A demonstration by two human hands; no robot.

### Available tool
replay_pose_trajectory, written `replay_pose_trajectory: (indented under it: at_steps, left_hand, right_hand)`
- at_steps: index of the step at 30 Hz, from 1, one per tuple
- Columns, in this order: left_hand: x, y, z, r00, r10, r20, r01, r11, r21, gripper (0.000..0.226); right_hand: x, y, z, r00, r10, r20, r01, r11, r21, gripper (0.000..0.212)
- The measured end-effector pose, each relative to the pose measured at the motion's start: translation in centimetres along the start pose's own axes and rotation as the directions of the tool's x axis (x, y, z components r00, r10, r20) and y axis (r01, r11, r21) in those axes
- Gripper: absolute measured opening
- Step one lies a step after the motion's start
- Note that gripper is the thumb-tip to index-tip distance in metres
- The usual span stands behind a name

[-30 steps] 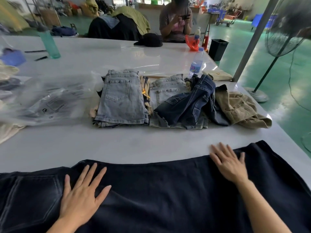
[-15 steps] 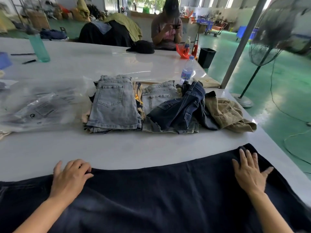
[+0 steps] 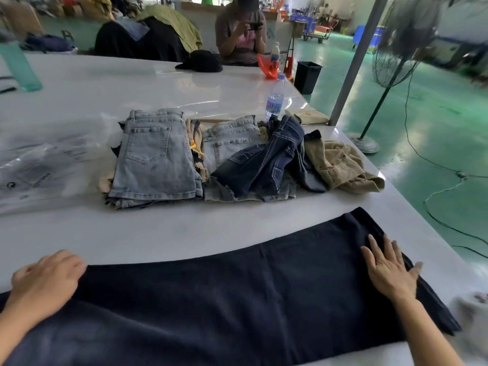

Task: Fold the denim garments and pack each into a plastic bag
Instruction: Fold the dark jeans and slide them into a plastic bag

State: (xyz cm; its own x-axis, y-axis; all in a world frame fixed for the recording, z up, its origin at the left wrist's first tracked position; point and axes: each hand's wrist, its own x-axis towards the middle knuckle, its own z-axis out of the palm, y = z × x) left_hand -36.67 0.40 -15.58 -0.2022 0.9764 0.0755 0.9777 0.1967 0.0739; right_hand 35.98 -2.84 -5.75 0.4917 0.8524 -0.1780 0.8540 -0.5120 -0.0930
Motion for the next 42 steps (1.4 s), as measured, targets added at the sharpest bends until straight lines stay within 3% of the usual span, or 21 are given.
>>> replay_pose_trajectory:
  at_steps: [3, 6, 8, 11, 14, 16, 17, 19, 21, 23, 25, 26, 29, 31, 33, 35, 39, 42]
  left_hand:
    - [-0.7, -0.8, 1.2, 0.998, -0.053, 0.032, 0.051, 0.997, 0.065, 0.023]
    - [-2.4, 3.2, -1.8, 0.989, -0.098, 0.114, 0.08, 0.985, 0.154, 0.013]
    - [-4.2, 6.1, -4.4, 0.995, -0.097, -0.027, 0.1, 0.988, 0.116, 0.013]
    - [-7.5, 11.9, -7.8, 0.96, 0.086, -0.266, -0.086, 0.996, 0.011, 0.028]
    - [-11.3, 17.2, -10.3, 0.912, 0.266, -0.311, -0.287, 0.958, -0.023, 0.054]
    - [-12.4, 17.8, -11.7, 0.915, 0.303, -0.267, -0.31, 0.951, 0.017, 0.067]
    - [-12.7, 17.4, -12.2, 0.936, 0.28, -0.212, -0.278, 0.96, 0.04, 0.072]
    - [-13.1, 15.6, -13.5, 0.981, 0.192, -0.018, -0.191, 0.98, 0.062, 0.084]
    - [-13.4, 13.5, -13.4, 0.987, 0.082, 0.141, -0.095, 0.992, 0.088, 0.098]
    - [-13.6, 11.7, -12.1, 0.982, 0.007, 0.188, -0.023, 0.996, 0.083, 0.099]
    - [-13.6, 11.0, -11.6, 0.987, -0.007, 0.158, 0.009, 1.0, -0.016, 0.094]
    - [-13.5, 10.9, -11.8, 0.991, -0.022, 0.131, 0.03, 0.998, -0.061, 0.091]
    - [-13.3, 10.1, -12.3, 0.99, -0.094, 0.106, 0.105, 0.989, -0.104, 0.084]
    - [-13.7, 9.0, -12.4, 0.99, -0.132, 0.054, 0.137, 0.986, -0.092, 0.083]
    - [-14.9, 7.4, -12.5, 0.985, -0.175, 0.007, 0.175, 0.982, -0.077, 0.087]
    - [-16.6, 5.3, -12.1, 0.973, -0.231, -0.005, 0.23, 0.972, -0.046, 0.091]
    - [-19.1, 1.2, -11.5, 0.893, -0.449, -0.036, 0.446, 0.892, -0.072, 0.087]
    - [-19.1, -1.2, -12.2, 0.796, -0.594, -0.118, 0.574, 0.802, -0.163, 0.062]
  right_hand:
    - [-0.3, -0.4, -0.4, 0.999, 0.043, -0.032, -0.041, 0.996, 0.074, 0.058]
    - [0.1, 0.2, -0.5, 0.959, 0.211, -0.19, -0.171, 0.964, 0.205, 0.058]
    - [0.6, 1.2, -1.2, 0.947, 0.278, -0.163, -0.218, 0.925, 0.311, 0.05]
    - [0.9, 1.9, -2.7, 0.983, 0.185, -0.006, -0.159, 0.862, 0.482, 0.038]
    - [1.1, 1.9, -3.6, 0.986, 0.072, -0.148, 0.015, 0.854, 0.519, 0.026]
    - [1.2, 2.8, -4.9, 0.948, 0.097, -0.302, 0.052, 0.89, 0.452, 0.026]
    - [1.6, 3.6, -5.5, 0.933, 0.154, -0.324, -0.001, 0.904, 0.428, 0.028]
    - [2.8, 4.6, -6.0, 0.929, 0.304, -0.213, -0.203, 0.896, 0.394, 0.032]
    - [3.8, 4.1, -5.5, 0.938, 0.335, -0.086, -0.301, 0.913, 0.275, 0.037]
    - [2.6, -0.3, -4.9, 0.972, 0.211, -0.102, -0.199, 0.973, 0.114, 0.039]
    - [-1.2, -7.1, -4.4, 0.968, -0.069, -0.242, 0.083, 0.995, 0.047, 0.037]
    - [-3.7, -10.9, -3.9, 0.938, -0.247, -0.244, 0.262, 0.965, 0.03, 0.037]
    - [-11.7, -22.2, -1.6, 0.75, -0.655, -0.095, 0.659, 0.725, 0.2, 0.033]
    - [-15.7, -28.7, 0.2, 0.606, -0.795, -0.021, 0.753, 0.566, 0.336, 0.034]
    - [-18.7, -33.9, 1.6, 0.501, -0.865, 0.038, 0.786, 0.473, 0.397, 0.037]
    - [-20.5, -37.7, 2.5, 0.463, -0.88, 0.107, 0.794, 0.466, 0.39, 0.038]
    - [-21.0, -41.3, 3.8, 0.548, -0.823, 0.151, 0.733, 0.56, 0.386, 0.039]
    - [-20.3, -42.2, 4.3, 0.586, -0.794, 0.159, 0.721, 0.601, 0.345, 0.037]
